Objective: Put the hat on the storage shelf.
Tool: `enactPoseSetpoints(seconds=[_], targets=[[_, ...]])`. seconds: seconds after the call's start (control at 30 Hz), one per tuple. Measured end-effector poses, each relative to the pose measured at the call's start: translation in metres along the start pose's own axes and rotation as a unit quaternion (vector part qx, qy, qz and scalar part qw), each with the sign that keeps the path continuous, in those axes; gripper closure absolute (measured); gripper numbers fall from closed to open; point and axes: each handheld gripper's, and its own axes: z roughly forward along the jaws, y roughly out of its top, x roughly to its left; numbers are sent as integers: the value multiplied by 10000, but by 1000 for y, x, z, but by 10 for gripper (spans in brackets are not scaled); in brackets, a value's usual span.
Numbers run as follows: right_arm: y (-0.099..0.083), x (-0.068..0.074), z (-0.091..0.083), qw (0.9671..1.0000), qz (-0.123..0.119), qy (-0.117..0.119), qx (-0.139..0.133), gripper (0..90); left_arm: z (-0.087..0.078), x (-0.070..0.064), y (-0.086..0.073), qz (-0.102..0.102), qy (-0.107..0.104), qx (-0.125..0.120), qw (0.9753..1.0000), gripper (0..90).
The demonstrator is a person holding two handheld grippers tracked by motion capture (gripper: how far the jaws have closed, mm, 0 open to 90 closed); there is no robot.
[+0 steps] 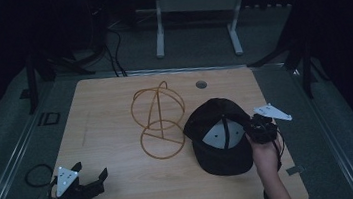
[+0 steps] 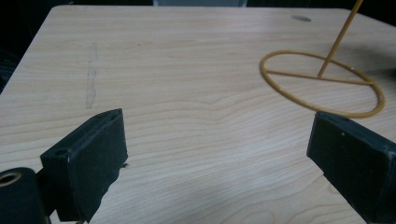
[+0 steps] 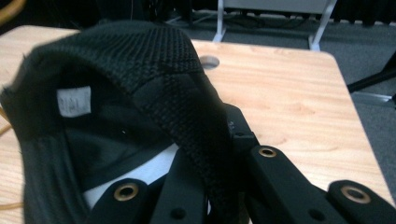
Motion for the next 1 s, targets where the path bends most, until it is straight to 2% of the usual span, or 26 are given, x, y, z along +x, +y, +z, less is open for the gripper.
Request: enactPoseSetpoints(seconds=[0.03, 0.2, 0.3, 0.33, 0.37, 0.4, 0.43, 0.47, 0.5, 0.53, 0.57, 0.6, 0.63, 0.67, 0.7, 0.77, 0.8, 0.83, 0.87, 1.0], targets=[[4, -1, -4, 9999, 34, 32, -97, 887, -1, -2, 1, 8, -33, -73, 10000, 54], [12, -2, -15, 9995, 68, 65, -295, 888, 0, -8, 2, 79, -86, -115, 9999, 57], [17, -2, -22, 9991, 70, 103, -399, 887, 1, -17, 4, 177, -305, -145, 9993, 57], [17, -2, -22, 9991, 70, 103, -399, 887, 1, -17, 4, 177, -305, -145, 9993, 57], [19, -1, -27, 9988, 61, 110, -470, 887, 2, -23, 6, 216, -420, -163, 9988, 57], [19, -1, -27, 9988, 61, 110, -470, 887, 2, -23, 6, 216, -420, -163, 9988, 57], [21, -1, -31, 9986, 32, 119, -518, 887, 3, -31, 8, 278, -546, -158, 9980, 57], [21, -1, -31, 9986, 32, 119, -518, 887, 3, -31, 8, 278, -546, -158, 9980, 57], [23, -2, -36, 9983, 23, 144, -565, 887, 3, -39, 11, 320, -643, -165, 9973, 56], [23, -2, -36, 9983, 23, 144, -565, 887, 3, -39, 11, 320, -643, -165, 9973, 55], [23, -3, -41, 9981, 23, 151, -590, 887, 2, -48, 15, 383, -788, -231, 9959, 54], [23, -3, -41, 9981, 23, 151, -590, 887, 2, -48, 15, 383, -788, -231, 9959, 54], [23, -5, -45, 9979, 12, 160, -629, 887, 4, -57, 21, 460, -979, -168, 9940, 55], [23, -5, -45, 9979, 12, 160, -629, 887, 4, -57, 21, 460, -979, -168, 9940, 54], [23, -6, -49, 9977, 0, 191, -652, 887, 6, -66, 26, 497, -1124, -158, 9923, 55], [22, -7, -52, 9975, 15, 211, -673, 887, 6, -66, 26, 497, -1124, -158, 9923, 55], [22, -7, -52, 9975, 15, 211, -673, 887, 9, -75, 31, 498, -1264, -143, 9906, 55], [21, -10, -60, 9971, 18, 247, -715, 887, 10, -80, 33, 492, -1311, -137, 9900, 55], [21, -10, -60, 9971, 18, 247, -715, 887, 12, -83, 35, 499, -1397, -108, 9889, 55], [20, -11, -69, 9968, -19, 273, -750, 887, 18, -96, 42, 613, -1537, -111, 9861, 57]])
